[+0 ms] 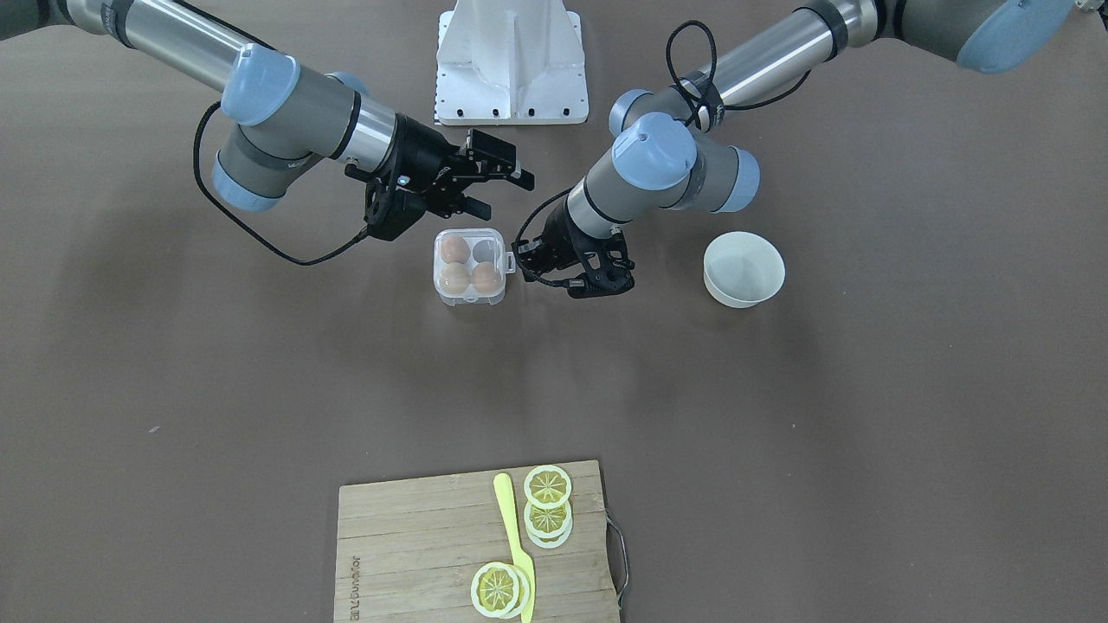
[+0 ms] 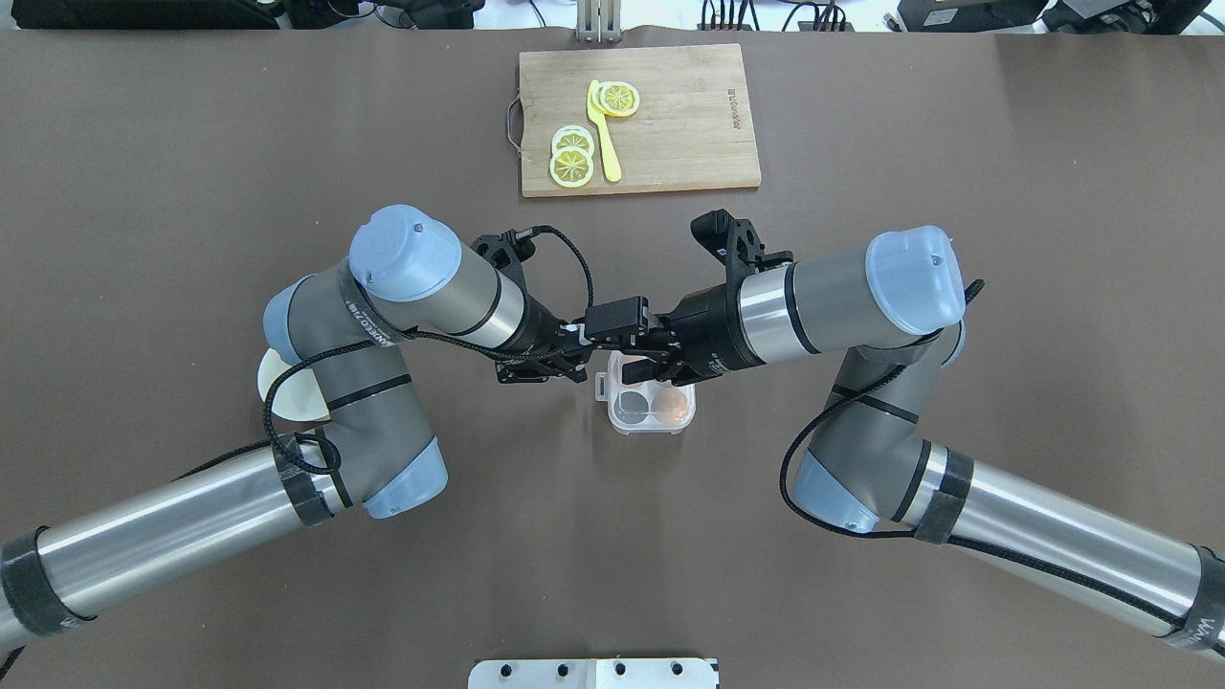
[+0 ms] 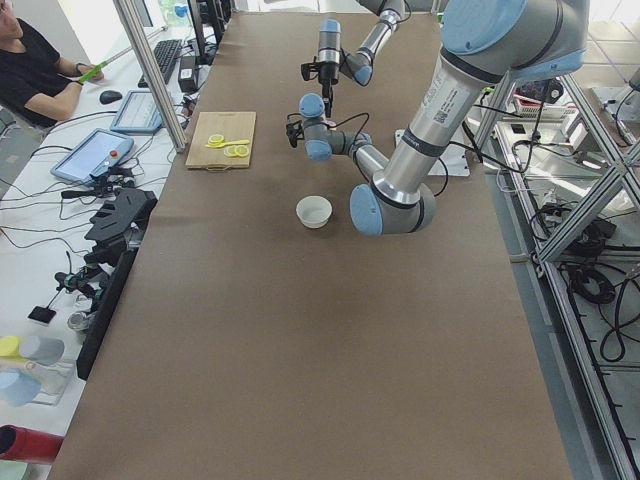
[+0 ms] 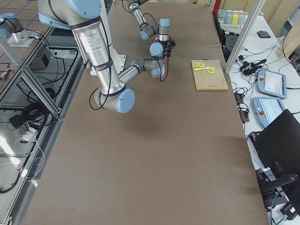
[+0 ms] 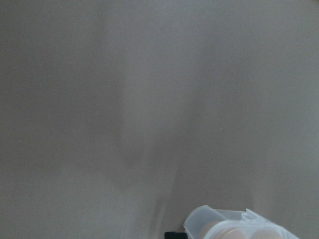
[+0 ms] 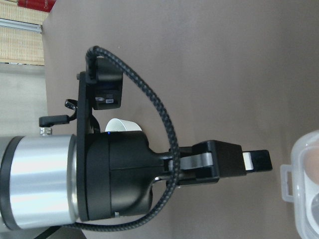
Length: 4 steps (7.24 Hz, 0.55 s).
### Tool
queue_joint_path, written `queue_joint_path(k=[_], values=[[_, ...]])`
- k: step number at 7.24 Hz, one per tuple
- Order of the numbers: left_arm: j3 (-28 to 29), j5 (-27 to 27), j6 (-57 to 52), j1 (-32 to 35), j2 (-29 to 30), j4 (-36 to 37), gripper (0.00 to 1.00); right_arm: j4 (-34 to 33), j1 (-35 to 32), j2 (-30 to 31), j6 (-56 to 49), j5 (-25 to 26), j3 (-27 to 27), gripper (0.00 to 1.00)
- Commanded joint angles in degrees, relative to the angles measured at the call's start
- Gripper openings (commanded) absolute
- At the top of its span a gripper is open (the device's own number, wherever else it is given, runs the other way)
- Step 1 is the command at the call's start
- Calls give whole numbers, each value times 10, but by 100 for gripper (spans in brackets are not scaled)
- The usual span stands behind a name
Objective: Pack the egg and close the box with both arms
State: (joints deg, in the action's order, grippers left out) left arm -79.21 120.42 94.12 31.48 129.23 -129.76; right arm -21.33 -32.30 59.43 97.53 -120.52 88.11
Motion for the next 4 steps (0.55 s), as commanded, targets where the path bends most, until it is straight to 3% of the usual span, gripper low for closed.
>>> queue_joint_path(k=[1, 4], values=[[-35, 34, -2, 20, -33, -1, 0, -19, 0, -3, -2, 3, -1, 100], [-35, 47, -2, 32, -34, -1, 0, -19, -24, 9, -1, -4, 5, 99]])
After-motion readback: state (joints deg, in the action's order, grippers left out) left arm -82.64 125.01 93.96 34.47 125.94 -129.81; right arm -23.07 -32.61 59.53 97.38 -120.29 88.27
